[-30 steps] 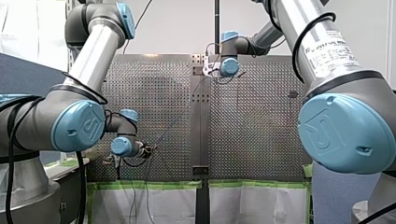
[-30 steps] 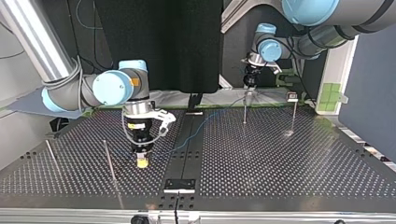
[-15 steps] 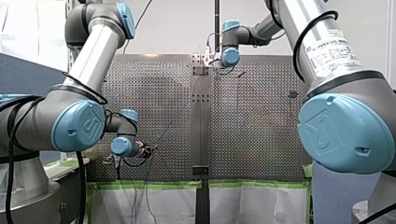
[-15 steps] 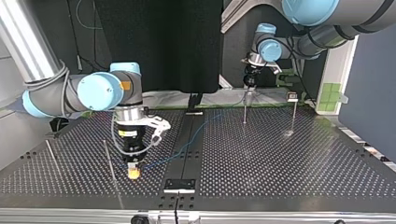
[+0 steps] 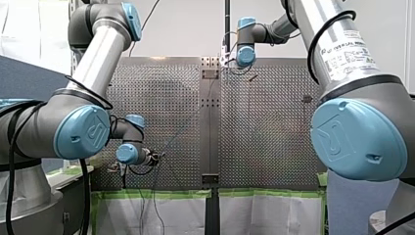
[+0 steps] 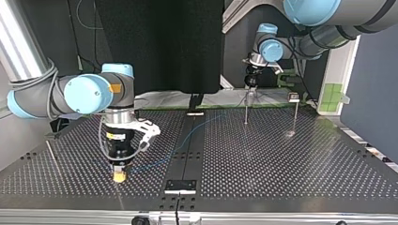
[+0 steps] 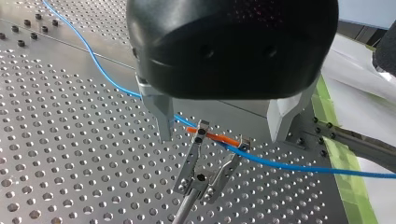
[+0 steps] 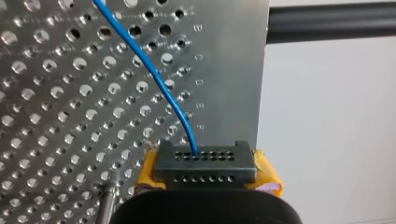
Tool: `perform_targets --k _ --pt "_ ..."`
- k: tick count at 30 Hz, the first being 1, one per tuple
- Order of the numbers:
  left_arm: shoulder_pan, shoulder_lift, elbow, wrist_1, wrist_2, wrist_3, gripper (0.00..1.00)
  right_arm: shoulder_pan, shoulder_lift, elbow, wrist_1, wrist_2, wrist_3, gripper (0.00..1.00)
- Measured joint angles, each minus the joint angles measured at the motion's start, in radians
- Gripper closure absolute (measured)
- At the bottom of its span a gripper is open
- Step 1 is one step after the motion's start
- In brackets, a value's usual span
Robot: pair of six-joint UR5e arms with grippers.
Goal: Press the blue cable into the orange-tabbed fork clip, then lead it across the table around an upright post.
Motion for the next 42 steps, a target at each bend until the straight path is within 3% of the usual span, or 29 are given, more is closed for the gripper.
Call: perform_targets --k 17,42 --pt "-0.003 0.0 0.0 0.001 -0.001 0.001 0.0 -0.04 -0.005 -0.005 0.011 0.02 0.001 1.0" --pt "-0.006 0.0 0.0 0.004 -0.002 0.005 0.0 -0.103 -0.006 -0.015 0.019 0.025 -0.003 1.0"
